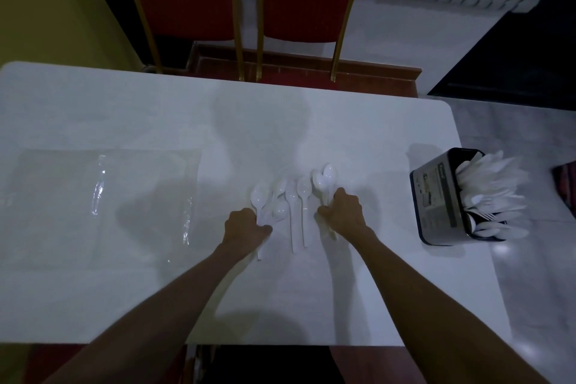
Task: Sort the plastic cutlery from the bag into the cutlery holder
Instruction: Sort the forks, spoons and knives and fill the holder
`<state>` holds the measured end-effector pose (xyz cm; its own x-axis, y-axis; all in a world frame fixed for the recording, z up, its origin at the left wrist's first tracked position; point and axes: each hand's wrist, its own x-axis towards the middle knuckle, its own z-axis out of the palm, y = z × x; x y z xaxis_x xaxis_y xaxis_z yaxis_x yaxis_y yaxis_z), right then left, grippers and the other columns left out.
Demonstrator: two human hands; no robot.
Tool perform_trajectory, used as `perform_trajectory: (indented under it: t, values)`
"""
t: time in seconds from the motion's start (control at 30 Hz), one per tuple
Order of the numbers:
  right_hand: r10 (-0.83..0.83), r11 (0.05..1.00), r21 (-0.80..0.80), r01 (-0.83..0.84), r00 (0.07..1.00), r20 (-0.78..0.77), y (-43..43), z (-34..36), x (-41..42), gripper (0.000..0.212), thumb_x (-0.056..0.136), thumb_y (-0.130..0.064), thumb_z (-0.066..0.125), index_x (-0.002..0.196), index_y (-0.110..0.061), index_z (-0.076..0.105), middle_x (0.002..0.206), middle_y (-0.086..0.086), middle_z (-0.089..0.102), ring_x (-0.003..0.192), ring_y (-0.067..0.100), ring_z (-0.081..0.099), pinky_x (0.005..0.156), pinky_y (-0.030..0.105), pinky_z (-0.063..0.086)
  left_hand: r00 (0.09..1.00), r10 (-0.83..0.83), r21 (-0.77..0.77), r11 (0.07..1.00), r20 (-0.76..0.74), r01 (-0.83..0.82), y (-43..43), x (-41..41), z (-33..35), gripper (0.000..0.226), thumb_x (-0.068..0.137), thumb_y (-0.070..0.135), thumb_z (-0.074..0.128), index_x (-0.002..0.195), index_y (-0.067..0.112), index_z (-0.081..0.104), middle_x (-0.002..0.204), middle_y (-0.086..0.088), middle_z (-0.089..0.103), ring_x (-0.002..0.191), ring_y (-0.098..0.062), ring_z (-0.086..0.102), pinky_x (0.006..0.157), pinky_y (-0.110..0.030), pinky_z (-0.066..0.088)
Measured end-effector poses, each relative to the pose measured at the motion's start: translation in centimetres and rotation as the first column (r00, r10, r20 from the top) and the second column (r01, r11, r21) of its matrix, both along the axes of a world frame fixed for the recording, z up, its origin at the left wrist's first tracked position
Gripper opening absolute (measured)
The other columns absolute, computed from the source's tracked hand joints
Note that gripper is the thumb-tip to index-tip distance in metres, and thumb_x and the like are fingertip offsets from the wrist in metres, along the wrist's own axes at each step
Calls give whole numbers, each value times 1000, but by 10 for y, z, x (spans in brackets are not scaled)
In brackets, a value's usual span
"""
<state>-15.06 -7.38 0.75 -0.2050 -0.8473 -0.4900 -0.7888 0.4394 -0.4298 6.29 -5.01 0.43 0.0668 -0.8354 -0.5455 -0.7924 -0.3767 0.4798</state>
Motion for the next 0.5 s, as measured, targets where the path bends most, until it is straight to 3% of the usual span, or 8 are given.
perform_trajectory:
  t: [0.17, 0.3, 0.43, 0.5]
  values:
    - [-10, 1000, 15, 8, 990, 140, 20, -1, 5, 37, 84, -29, 68, 106, -4, 54, 96, 12, 67, 80, 26, 67, 75, 37, 58, 1000, 5, -17, 1000, -31, -6, 15, 6, 0, 31, 71, 24, 72, 62, 16, 43, 59, 4, 49, 68, -23, 56, 52, -26, 33]
    - [-14, 1000, 10, 13, 989, 151, 23, -5, 22, 41, 82, -36, 71, 100, -6, 52, 90, 9, 65, 79, 26, 66, 72, 34, 55, 999, -32, -9, 999, -16, 32, 13, 2, 0, 39, 70, 38, 76, 85, 9, 54, 76, 0, 57, 76, -22, 58, 62, -27, 37]
    - [-9, 1000, 12, 8, 993, 120, 16, -14, 30, 44, 78, -41, 74, 93, -4, 58, 87, 11, 67, 76, 26, 67, 72, 35, 57, 995, -94, -22, 995, 26, 94, 8, -2, -3, 33, 75, 33, 73, 70, 13, 48, 86, -12, 65, 87, -29, 64, 66, -29, 43]
    - [10, 1000, 28, -13, 994, 111, 13, -14, 32, 37, 80, -37, 72, 88, -2, 60, 86, 15, 69, 78, 29, 68, 73, 34, 57, 995, -88, -6, 996, 36, 89, 5, -2, 1, 36, 76, 27, 71, 61, 16, 40, 81, -10, 64, 86, -29, 64, 63, -26, 40]
